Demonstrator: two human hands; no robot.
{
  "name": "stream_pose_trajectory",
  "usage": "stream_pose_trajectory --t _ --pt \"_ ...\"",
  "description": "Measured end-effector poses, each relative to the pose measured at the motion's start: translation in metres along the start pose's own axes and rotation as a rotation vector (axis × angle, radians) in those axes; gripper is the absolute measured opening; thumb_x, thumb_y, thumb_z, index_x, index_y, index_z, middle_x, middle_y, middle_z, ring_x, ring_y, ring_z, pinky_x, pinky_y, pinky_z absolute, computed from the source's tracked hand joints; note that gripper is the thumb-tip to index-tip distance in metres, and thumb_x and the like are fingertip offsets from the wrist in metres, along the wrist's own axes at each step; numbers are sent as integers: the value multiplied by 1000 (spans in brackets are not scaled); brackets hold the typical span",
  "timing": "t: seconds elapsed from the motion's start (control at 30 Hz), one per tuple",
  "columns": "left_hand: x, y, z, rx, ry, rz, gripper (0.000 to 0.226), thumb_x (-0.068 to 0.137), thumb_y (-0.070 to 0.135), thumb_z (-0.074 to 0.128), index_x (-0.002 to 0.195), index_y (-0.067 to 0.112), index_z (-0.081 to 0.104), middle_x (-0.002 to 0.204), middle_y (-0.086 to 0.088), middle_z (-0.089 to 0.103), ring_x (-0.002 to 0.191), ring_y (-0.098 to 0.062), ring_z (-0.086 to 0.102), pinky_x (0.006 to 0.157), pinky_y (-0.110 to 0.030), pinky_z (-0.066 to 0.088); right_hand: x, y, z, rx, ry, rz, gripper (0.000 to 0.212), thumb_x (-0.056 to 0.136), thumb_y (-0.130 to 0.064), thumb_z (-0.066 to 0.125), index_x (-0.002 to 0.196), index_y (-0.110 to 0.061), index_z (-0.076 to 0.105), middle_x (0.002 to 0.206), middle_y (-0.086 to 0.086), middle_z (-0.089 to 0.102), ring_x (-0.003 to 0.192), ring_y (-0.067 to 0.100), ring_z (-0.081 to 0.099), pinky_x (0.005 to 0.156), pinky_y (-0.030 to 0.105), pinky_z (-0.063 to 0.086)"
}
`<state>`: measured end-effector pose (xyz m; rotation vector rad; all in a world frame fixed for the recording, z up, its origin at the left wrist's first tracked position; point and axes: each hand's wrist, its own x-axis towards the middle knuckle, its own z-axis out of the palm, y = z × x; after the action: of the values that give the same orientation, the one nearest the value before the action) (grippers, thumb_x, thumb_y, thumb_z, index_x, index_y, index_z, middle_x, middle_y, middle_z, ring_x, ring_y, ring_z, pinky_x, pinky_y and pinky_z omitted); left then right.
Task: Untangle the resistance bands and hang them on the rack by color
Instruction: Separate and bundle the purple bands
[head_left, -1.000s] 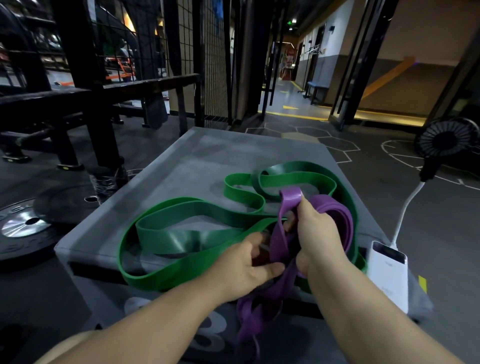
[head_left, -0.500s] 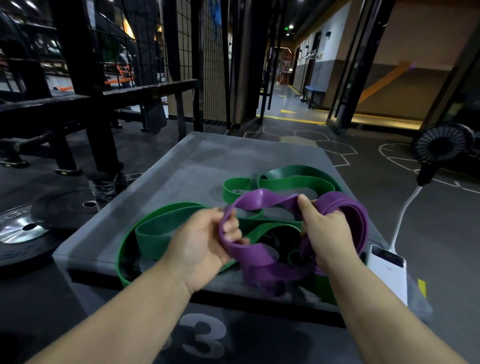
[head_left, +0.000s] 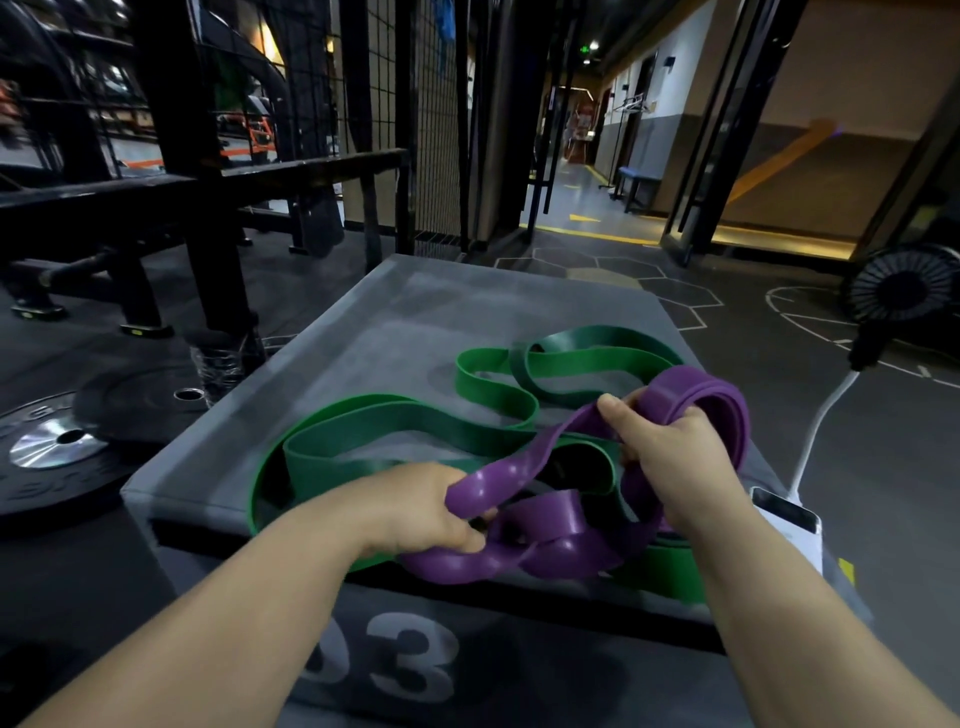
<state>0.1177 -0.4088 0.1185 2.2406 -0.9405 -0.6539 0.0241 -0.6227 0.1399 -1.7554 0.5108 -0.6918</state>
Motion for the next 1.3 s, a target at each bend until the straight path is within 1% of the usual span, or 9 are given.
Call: stream_pose_trajectory --t 0.13,0.27,0.47,0.6,0.83,0.93,1.1,1.2,1.3 --pt "-7 0 -11 -210 -171 97 28 74 8 71 90 30 70 75 15 68 73 1 62 75 -16 46 4 2 -4 58 15 40 29 83 -30 74 73 -4 64 52 3 51 54 20 50 61 37 44" --pt "-11 1 -18 -212 -179 131 39 72 -7 60 64 29 72 86 10 74 87 -4 68 74 -18 48 4 3 -7 -27 -9 -8 36 84 -32 73 75 0 60 53 4 52 49 18 48 58 35 43" --pt "-13 9 -16 -368 -9 63 24 80 17 69 101 20 58 74 4 62 57 -1 53 57 -17 42 6 0 -16 -47 -24 -12 29 84 -35 73 74 -10 62 66 17 56 60 27 51 65 56 51" --pt "-3 -1 -16 -154 364 41 26 79 41 74 86 23 57 64 5 58 56 -10 51 60 -28 40 2 -1 -14 -86 -52 -35 36 86 -34 70 77 0 61 61 11 52 57 22 47 60 39 44" --pt "-3 0 -20 -705 358 270 60 34 80 78 59 27 65 56 5 57 52 -7 48 60 -24 39 -4 0 -7 -192 -188 -31 40 71 -49 77 71 -11 63 54 -8 57 50 6 53 59 29 43" --pt "-3 2 -20 -909 272 302 75 31 64 89 83 20 57 59 4 52 53 -9 45 60 -22 43 -6 2 -2 -282 -315 59 59 58 -46 87 87 -2 63 66 4 59 58 17 57 58 32 47" --pt "-2 9 -15 -626 448 253 66 59 55 80 101 27 37 80 -3 52 55 -6 54 61 -27 48 -9 4 4 -343 -406 -10 35 78 -30 80 93 -5 61 65 5 60 53 14 54 52 28 46" --pt "-3 13 -11 -419 528 310 32 84 49 55 97 21 47 76 -1 51 52 -3 55 59 -13 46 -13 4 7 -291 -462 -63 41 86 -37 70 88 3 59 57 -2 50 51 9 47 54 27 40" --pt "-2 12 -10 -267 587 317 42 88 54 40 75 20 61 82 5 51 59 -1 55 64 -11 39 -18 0 10 -281 -504 -100 52 90 -37 64 79 13 52 55 2 43 48 11 41 51 26 36"
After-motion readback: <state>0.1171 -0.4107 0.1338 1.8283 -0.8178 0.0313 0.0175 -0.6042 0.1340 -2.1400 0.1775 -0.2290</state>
